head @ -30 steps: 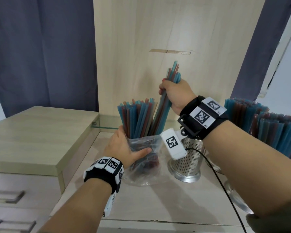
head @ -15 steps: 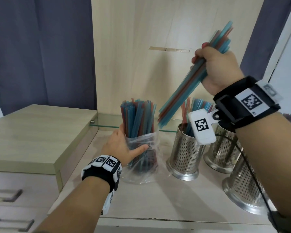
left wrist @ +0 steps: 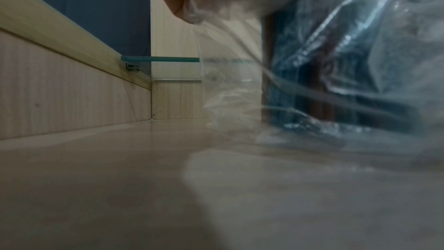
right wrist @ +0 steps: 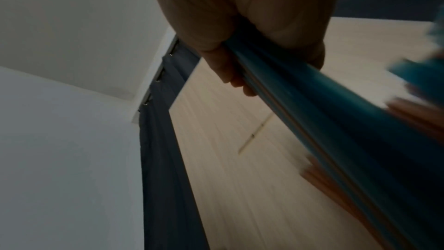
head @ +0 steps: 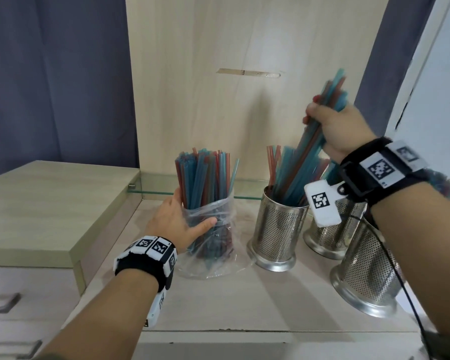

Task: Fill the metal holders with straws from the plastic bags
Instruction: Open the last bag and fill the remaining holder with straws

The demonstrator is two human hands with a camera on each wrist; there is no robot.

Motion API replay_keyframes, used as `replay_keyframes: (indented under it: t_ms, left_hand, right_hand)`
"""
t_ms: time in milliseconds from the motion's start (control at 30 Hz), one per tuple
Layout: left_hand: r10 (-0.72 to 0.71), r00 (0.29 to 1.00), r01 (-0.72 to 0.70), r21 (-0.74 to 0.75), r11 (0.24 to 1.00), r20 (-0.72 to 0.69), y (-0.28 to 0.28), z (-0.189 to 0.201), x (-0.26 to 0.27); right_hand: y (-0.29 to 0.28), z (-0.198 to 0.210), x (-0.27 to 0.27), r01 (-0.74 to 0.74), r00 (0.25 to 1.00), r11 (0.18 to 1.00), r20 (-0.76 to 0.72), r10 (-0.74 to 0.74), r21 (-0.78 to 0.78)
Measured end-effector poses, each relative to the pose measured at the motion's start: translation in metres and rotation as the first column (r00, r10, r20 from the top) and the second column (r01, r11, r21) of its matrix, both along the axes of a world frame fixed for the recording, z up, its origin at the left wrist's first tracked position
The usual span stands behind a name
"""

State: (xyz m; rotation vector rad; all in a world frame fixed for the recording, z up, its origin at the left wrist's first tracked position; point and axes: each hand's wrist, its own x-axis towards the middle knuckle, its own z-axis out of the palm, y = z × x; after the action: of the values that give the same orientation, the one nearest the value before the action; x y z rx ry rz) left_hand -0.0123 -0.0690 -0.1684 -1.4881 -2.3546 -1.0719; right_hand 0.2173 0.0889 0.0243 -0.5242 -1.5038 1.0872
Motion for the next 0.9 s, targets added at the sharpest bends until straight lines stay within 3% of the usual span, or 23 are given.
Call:
replay_keyframes:
  t_ms: [133,267,367,500,600,767,833,900]
  left_hand:
    - [-0.009,1.000,0.009,0.003,1.000,-0.006,0.001,-0.002,-0.001]
    - [-0.010,1.000,0.010,-0.003,1.000,-0.006,0.002,-0.003,-0.003]
    - [-0.023,1.000,0.023,0.002,1.000,0.005,0.003,-0.003,-0.004]
    - [-0.037,0.999,0.037,0.000,0.999,0.002,0.005,-0.005,-0.006]
    - [-0.046,0.999,0.046,0.010,0.999,0.005,0.006,-0.005,-0.007]
    - [-0.045,0.999,0.045,0.001,0.999,0.010,0.004,-0.005,-0.006]
    - [-0.047,0.999,0.047,0.000,0.999,0.007,0.003,-0.004,-0.005]
    - [-0.049,0.999,0.049,-0.001,0.999,0.007,0.003,-0.004,-0.005]
  right_hand:
    - [0.004,-0.035,-0.014,-0.034,0.994,0.994,0.096,0.043,-0.100]
    - [0.003,-0.064,-0.027,0.032,0.979,0.985,0.202,0.003,-0.171]
    - [0.002,-0.078,-0.033,0.103,0.948,0.990,0.310,-0.068,-0.099]
    - [-0.003,-0.079,-0.033,0.267,0.848,0.963,0.463,-0.257,0.045]
    - [-0.007,-0.081,-0.033,0.328,0.844,0.939,0.413,-0.341,0.106]
    - [-0.018,-0.081,-0.029,0.298,0.895,0.919,0.260,-0.363,0.260]
    - [-0.026,-0.083,-0.022,0.293,0.894,0.866,0.205,-0.398,0.404]
    - [-0.037,-0.091,-0.008,0.332,0.864,0.758,0.141,-0.483,0.561]
